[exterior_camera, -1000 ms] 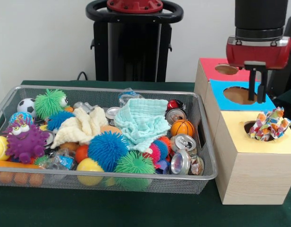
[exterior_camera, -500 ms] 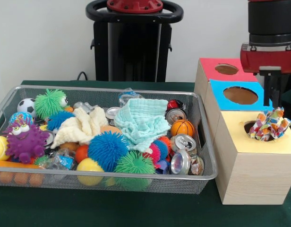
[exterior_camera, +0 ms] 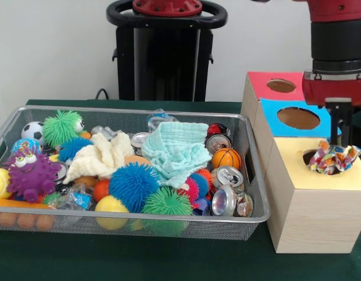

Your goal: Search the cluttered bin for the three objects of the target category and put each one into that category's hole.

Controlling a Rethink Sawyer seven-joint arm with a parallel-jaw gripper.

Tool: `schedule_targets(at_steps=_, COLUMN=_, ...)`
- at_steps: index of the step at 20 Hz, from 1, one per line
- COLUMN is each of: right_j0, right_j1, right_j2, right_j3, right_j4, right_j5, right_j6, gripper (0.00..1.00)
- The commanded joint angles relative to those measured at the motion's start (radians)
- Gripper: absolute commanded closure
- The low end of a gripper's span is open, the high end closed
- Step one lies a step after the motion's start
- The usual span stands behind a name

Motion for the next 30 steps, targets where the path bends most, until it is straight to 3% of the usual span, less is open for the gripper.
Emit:
schedule_targets(at_steps=1, right_j0=0.013, right_j1=0.07, right_j2=-0.068, right_j3=0.004, right_j4=-0.044, right_j5=-0.024, right_j6=0.058, gripper=1.0)
schedule_targets(at_steps=8, right_j0=0.036, right_j1=0.075, right_j2=-0.116, right_j3=-0.029, right_j4=-0.056, right_j5=0.014, right_j6=0.032, gripper=1.0)
schedule_targets(at_steps=20, right_j0=0.051, right_j1=0.131, right_j2=-0.149, right_j3=-0.049, right_j4=-0.06, right_j5=-0.072, right_j6=0.032, gripper=1.0)
schedule_targets(at_steps=30, right_j0=0.125, right_j1=0.31, right_j2=-0.206, right_j3=-0.134, right_j4=-0.007, right_j5=-0.332, right_j6=0.126, gripper=1.0)
